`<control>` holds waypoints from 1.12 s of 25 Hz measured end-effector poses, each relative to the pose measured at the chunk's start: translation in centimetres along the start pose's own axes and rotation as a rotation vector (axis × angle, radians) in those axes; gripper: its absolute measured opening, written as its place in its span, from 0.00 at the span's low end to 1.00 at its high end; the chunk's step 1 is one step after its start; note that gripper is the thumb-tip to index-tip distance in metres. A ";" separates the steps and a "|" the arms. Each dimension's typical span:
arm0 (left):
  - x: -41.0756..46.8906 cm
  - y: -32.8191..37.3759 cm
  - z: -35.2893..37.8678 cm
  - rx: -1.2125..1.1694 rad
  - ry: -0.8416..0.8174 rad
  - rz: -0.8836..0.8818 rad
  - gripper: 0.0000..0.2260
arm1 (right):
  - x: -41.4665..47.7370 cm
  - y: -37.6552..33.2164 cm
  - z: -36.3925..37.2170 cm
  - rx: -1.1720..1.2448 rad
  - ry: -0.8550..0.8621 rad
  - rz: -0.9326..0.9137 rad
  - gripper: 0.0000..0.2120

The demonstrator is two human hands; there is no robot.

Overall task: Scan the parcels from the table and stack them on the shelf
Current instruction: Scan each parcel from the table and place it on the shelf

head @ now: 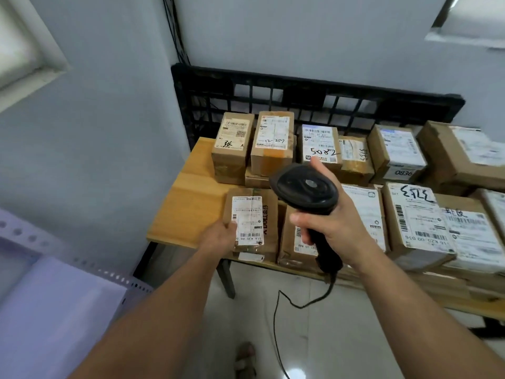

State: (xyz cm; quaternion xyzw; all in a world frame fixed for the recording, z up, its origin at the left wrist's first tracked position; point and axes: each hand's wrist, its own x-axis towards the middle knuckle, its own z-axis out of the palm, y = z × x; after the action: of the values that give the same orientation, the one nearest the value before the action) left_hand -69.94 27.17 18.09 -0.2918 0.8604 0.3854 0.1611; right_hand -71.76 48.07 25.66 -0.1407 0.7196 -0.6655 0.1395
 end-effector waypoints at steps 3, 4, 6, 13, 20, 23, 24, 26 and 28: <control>0.8 0.3 0.2 -0.227 -0.044 -0.071 0.17 | 0.6 0.5 0.3 0.001 0.024 0.035 0.47; 0.8 0.4 0.0 -0.320 -0.061 -0.074 0.18 | 0.8 0.5 0.4 -0.003 0.028 0.034 0.47; 1.1 0.3 -0.4 -0.420 -0.092 -0.057 0.21 | 1.1 0.5 0.6 -0.015 0.034 0.032 0.47; 0.4 -0.8 -3.3 -0.275 -0.266 0.065 0.44 | 0.5 -0.4 1.4 -0.021 -0.013 0.010 0.48; -3.9 -1.6 -6.5 -0.494 0.023 0.263 0.49 | -2.4 -2.3 2.2 0.071 -0.145 -0.022 0.48; -5.4 -0.6 -9.0 -0.515 0.195 0.379 0.48 | -3.8 -4.0 2.0 0.116 -0.191 -0.051 0.50; -6.1 -0.1 -9.7 -0.515 0.240 0.415 0.47 | -4.4 -4.7 1.9 0.135 -0.207 -0.061 0.49; -7.1 0.7 -10.9 -0.479 0.321 0.483 0.47 | -5.3 -5.7 1.7 0.170 -0.233 -0.083 0.47; -8.0 1.5 -11.6 -0.447 0.373 0.540 0.47 | -6.1 -6.5 1.4 0.161 -0.242 -0.105 0.48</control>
State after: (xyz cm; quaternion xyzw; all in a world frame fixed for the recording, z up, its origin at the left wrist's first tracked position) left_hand -65.30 22.19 30.55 -0.1478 0.8157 0.5320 -0.1724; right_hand -65.51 48.66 32.07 -0.2457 0.6333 -0.7058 0.2010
